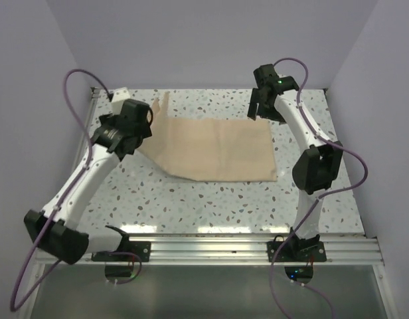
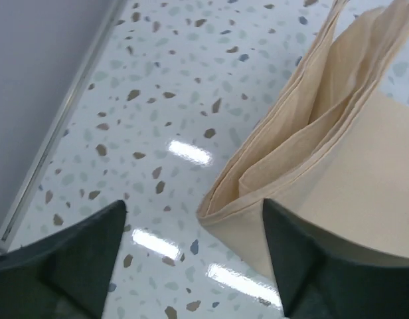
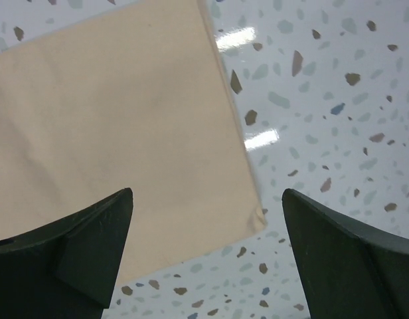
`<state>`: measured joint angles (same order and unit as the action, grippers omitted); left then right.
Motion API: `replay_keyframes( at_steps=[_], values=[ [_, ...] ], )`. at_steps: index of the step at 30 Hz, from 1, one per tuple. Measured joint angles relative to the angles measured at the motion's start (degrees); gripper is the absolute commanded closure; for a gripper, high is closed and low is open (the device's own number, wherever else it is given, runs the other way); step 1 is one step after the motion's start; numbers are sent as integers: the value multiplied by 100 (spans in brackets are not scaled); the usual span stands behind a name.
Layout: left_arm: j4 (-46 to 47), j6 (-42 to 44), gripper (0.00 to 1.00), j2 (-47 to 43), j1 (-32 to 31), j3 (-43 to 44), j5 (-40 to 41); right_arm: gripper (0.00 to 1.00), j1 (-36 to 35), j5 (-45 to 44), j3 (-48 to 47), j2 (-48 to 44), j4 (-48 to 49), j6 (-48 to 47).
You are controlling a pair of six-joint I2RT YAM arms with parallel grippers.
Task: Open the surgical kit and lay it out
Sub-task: Open the surgical kit at the center of the board.
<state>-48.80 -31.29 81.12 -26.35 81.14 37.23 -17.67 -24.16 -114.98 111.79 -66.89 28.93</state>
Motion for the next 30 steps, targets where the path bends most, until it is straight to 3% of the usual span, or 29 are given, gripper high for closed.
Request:
replay_keyframes(
  at_steps=[4, 12, 19, 30],
  values=[
    [-164, -297, 0, -1314, 304, -922, 304, 3, 234, 463, -658, 787, 205, -72],
    [-800, -1071, 0, -1165, 254, -2238, -299, 17, 817, 1165, -1335, 1954, 649, -39],
    [-1202, -1436, 0, -1823, 254, -2380, -474, 30, 1134, 1189, -2302, 3060, 824, 68],
    [-1720, -1917, 0, -2321, 254, -2702, -597, 45, 1110, 1346, -2570, 3709, 986, 214]
  ],
)
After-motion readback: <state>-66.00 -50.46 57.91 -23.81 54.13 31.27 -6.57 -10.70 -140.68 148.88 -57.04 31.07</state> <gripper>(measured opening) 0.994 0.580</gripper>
